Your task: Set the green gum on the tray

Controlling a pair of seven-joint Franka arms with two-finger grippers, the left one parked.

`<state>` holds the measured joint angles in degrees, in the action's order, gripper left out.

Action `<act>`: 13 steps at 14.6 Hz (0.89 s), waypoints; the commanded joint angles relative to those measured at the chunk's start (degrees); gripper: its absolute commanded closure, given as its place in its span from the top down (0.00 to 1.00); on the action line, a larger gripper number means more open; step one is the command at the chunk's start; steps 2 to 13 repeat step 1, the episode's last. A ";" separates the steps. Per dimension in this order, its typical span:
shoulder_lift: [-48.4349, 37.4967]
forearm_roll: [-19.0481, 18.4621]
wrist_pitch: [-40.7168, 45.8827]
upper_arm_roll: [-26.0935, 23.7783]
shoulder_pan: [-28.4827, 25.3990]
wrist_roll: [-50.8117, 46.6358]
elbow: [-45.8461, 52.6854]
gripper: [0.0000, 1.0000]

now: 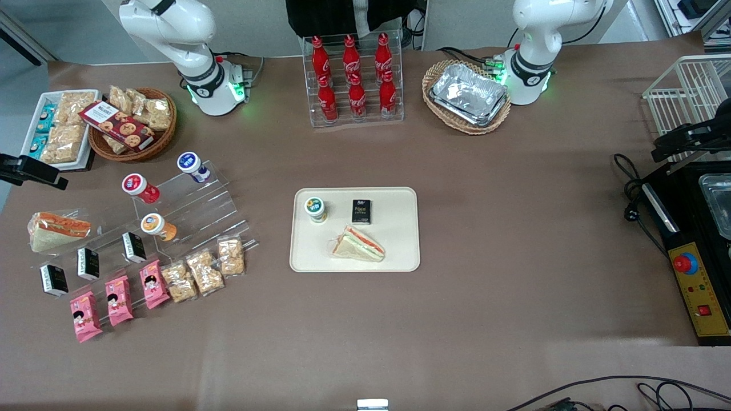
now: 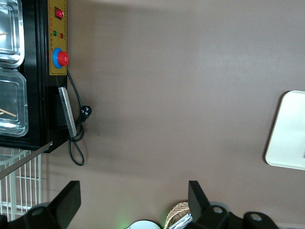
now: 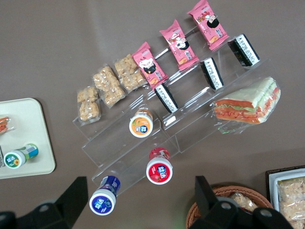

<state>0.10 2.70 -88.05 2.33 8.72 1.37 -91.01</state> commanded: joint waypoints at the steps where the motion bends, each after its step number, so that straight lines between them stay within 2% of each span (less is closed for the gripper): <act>1: -0.19 0.55 0.42 6.89 -8.62 -0.13 0.48 1.00; 13: -0.19 0.55 0.42 6.89 -8.62 -0.13 0.48 1.00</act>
